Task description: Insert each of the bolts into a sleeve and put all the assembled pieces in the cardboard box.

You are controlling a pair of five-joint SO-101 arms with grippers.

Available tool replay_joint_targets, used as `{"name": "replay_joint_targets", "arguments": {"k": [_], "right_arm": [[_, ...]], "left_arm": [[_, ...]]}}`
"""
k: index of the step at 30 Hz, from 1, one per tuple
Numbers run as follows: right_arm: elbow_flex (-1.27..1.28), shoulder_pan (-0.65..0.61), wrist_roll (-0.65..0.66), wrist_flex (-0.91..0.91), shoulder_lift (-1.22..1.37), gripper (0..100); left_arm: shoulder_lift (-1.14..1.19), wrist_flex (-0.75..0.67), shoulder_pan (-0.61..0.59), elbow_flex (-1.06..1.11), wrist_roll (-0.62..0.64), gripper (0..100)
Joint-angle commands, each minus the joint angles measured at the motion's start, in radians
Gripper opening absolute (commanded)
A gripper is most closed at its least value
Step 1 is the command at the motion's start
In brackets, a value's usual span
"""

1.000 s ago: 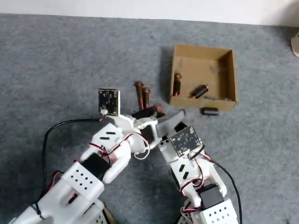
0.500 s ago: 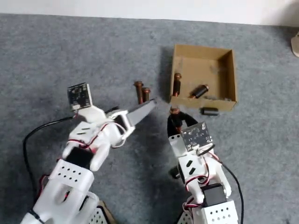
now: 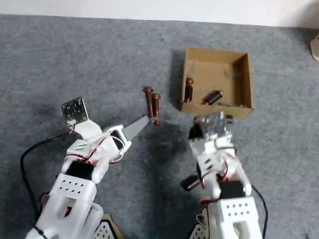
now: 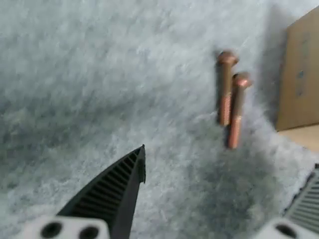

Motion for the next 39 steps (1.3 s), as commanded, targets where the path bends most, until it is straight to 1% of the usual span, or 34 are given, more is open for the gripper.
{"name": "replay_joint_targets", "arguments": {"k": [1, 4, 13, 17, 21, 24, 26, 29, 30, 31, 33, 34, 35, 37, 39], "right_arm": [[-0.231, 0.041, 0.002, -0.099, 0.219, 0.5], [-0.384, 0.056, 0.002, -0.128, 0.415, 0.5], [-0.877, 0.128, -0.181, -0.125, 0.990, 0.5], [-1.027, 0.130, -0.245, -0.124, 1.188, 0.5], [-1.121, 0.130, -0.299, -0.124, 1.336, 0.5], [-1.162, 0.130, -0.299, -0.124, 1.409, 0.5], [-1.170, 0.127, -0.299, -0.117, 1.437, 2.3], [-1.179, 0.124, -0.298, 0.012, 1.445, 15.2], [-1.194, 0.114, -0.295, 0.044, 1.445, 16.7], [-1.214, 0.108, -0.293, 0.090, 1.442, 13.9], [-1.271, 0.108, -0.293, 0.213, 1.432, 0.0], [-1.302, 0.108, -0.296, 0.260, 1.420, 0.8], [-1.326, 0.105, -0.299, 0.295, 1.403, 3.6], [-1.362, 0.102, -0.301, 0.348, 1.357, 0.5], [-1.349, 0.091, -0.319, 0.398, 1.297, 0.6]], "left_arm": [[-0.028, 0.000, -0.015, 0.012, -0.120, 45], [-0.028, -0.002, -0.015, 0.018, -0.189, 45], [-0.022, -0.002, -0.013, 0.019, -0.190, 45], [-0.022, -0.002, -0.013, 0.019, -0.193, 45], [-0.022, -0.002, -0.013, 0.019, -0.193, 45], [-0.022, -0.002, -0.013, 0.019, -0.193, 45], [-0.022, -0.002, -0.013, 0.019, -0.193, 45], [-0.022, -0.002, -0.013, 0.019, -0.193, 45], [-0.022, -0.002, -0.013, 0.019, -0.193, 45], [-0.022, -0.002, -0.013, 0.019, -0.193, 45], [-0.022, -0.002, -0.013, 0.019, -0.193, 45], [-0.022, -0.002, -0.013, 0.019, -0.193, 45], [-0.022, -0.002, -0.013, 0.019, -0.193, 45], [-0.022, -0.002, -0.013, 0.019, -0.193, 45], [-0.022, -0.002, -0.013, 0.019, -0.193, 45]]}}
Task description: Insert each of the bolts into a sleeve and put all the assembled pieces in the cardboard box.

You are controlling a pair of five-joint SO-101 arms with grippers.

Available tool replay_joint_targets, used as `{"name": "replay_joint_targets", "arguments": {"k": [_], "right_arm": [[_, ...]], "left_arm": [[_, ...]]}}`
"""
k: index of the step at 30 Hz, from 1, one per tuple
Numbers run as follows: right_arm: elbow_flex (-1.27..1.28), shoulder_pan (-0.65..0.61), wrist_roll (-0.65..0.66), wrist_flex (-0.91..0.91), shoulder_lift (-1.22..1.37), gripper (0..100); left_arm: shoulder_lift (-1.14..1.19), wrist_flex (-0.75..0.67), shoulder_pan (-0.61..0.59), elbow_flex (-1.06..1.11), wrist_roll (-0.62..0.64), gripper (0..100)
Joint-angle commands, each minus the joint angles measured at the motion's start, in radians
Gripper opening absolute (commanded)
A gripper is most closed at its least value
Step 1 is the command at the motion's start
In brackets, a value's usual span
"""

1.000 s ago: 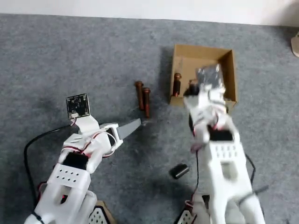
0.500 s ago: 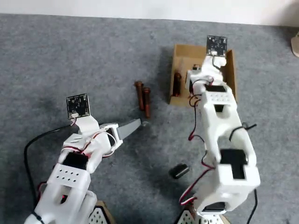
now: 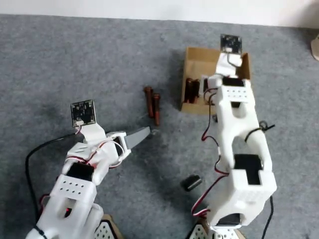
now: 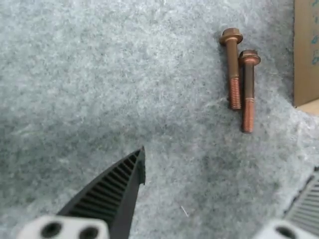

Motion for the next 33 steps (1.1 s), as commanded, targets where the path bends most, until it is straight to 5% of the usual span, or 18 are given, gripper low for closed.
{"name": "replay_joint_targets", "arguments": {"k": [1, 8, 26, 33], "right_arm": [[-0.041, -0.030, -0.051, 0.088, -0.151, 0.6], [0.182, -0.041, -0.167, 0.200, -0.384, 0.5], [0.868, -0.117, -0.172, 0.223, -0.998, 0.8], [1.053, -0.113, -0.344, 0.294, -1.256, 31.6]], "left_arm": [[-0.022, -0.002, -0.012, -0.004, -0.008, 45], [-0.022, -0.002, -0.010, -0.004, -0.008, 45], [-0.022, -0.002, -0.005, -0.004, -0.008, 45], [-0.022, -0.002, -0.005, -0.004, -0.008, 45]]}}
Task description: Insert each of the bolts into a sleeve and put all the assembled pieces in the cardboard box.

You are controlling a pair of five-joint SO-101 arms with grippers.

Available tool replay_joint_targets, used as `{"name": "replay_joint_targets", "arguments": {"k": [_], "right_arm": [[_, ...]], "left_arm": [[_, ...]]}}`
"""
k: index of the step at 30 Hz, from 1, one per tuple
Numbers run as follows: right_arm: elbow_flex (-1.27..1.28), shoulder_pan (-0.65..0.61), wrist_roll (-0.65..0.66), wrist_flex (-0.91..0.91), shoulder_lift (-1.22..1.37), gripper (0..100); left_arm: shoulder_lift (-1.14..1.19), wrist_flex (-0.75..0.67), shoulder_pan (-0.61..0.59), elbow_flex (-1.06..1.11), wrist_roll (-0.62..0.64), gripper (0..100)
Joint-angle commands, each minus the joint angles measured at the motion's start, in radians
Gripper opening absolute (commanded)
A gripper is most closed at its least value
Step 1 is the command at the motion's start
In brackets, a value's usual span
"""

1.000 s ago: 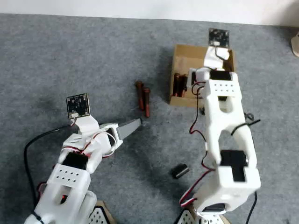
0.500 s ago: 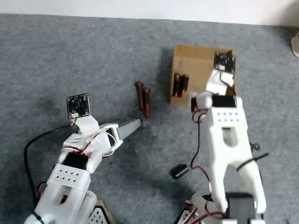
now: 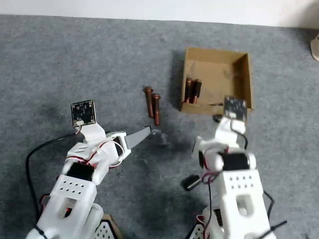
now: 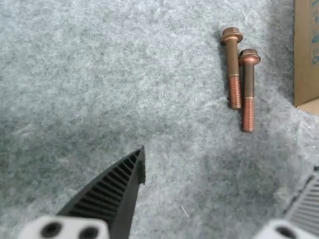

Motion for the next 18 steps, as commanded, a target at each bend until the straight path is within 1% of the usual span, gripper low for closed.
{"name": "replay_joint_targets", "arguments": {"k": [1, 3, 7, 12, 14, 17, 18], "right_arm": [[0.033, -0.005, -0.109, 0.087, -0.114, 34.5], [0.036, -0.019, -0.153, 0.147, -0.136, 35.1], [0.036, -0.047, -0.244, 0.214, -0.136, 32.0], [0.045, -0.062, -0.242, 0.214, -0.136, 25.5], [0.045, -0.111, -0.250, 0.254, -0.143, 24.1], [0.047, -0.196, -0.259, 0.397, -0.143, 24.1], [0.044, -0.226, -0.301, 0.407, -0.143, 24.1]], "left_arm": [[-0.022, -0.002, -0.005, -0.004, -0.008, 45], [-0.022, -0.002, -0.005, -0.004, -0.008, 45], [-0.022, -0.002, -0.005, -0.004, -0.008, 45], [-0.022, -0.002, -0.005, -0.004, -0.008, 45], [-0.022, -0.002, -0.005, -0.004, -0.008, 45], [-0.022, -0.002, -0.005, -0.004, -0.008, 45], [-0.022, -0.002, -0.005, -0.004, -0.008, 45]]}}
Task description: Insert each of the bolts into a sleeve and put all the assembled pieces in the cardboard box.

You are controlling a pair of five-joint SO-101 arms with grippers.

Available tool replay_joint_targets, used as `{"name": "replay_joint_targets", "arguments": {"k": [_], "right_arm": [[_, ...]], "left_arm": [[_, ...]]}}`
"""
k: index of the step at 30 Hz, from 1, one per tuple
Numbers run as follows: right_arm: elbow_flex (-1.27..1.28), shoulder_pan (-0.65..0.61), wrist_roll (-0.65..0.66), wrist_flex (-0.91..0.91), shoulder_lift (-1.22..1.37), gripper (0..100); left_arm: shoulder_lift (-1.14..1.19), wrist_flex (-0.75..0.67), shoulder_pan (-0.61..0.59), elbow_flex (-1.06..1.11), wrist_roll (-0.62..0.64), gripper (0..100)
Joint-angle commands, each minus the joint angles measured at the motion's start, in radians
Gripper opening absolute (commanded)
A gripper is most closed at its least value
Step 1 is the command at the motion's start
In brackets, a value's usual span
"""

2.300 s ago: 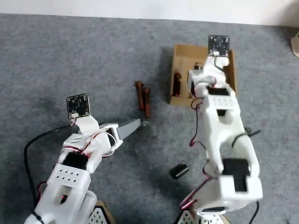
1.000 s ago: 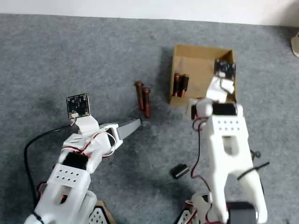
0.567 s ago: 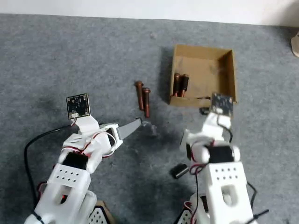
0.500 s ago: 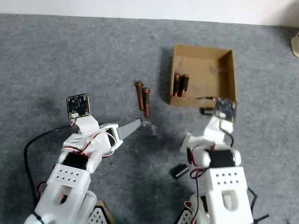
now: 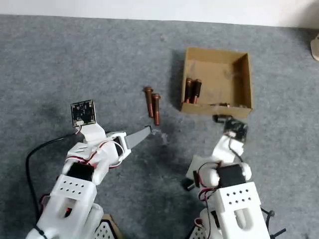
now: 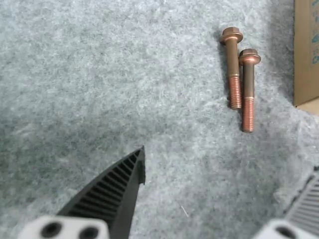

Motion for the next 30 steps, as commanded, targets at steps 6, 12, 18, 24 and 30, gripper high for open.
{"name": "replay_joint_targets", "arguments": {"k": [6, 12, 18, 24, 30], "right_arm": [[-0.001, -0.242, -0.265, 0.082, -0.008, 24.1], [0.180, -0.265, -0.336, -0.041, -0.005, 24.1], [0.387, -0.260, -0.342, -0.216, -0.012, 24.1], [0.390, -0.259, -0.344, -0.260, -0.012, 24.1], [0.390, -0.225, -0.336, -0.262, -0.012, 24.1]], "left_arm": [[-0.022, -0.002, -0.005, -0.004, -0.008, 45], [-0.022, -0.002, -0.005, -0.004, -0.008, 45], [-0.022, -0.002, -0.005, -0.004, -0.008, 45], [-0.022, -0.002, -0.005, -0.004, -0.008, 45], [-0.022, -0.002, -0.005, -0.004, -0.008, 45]]}}
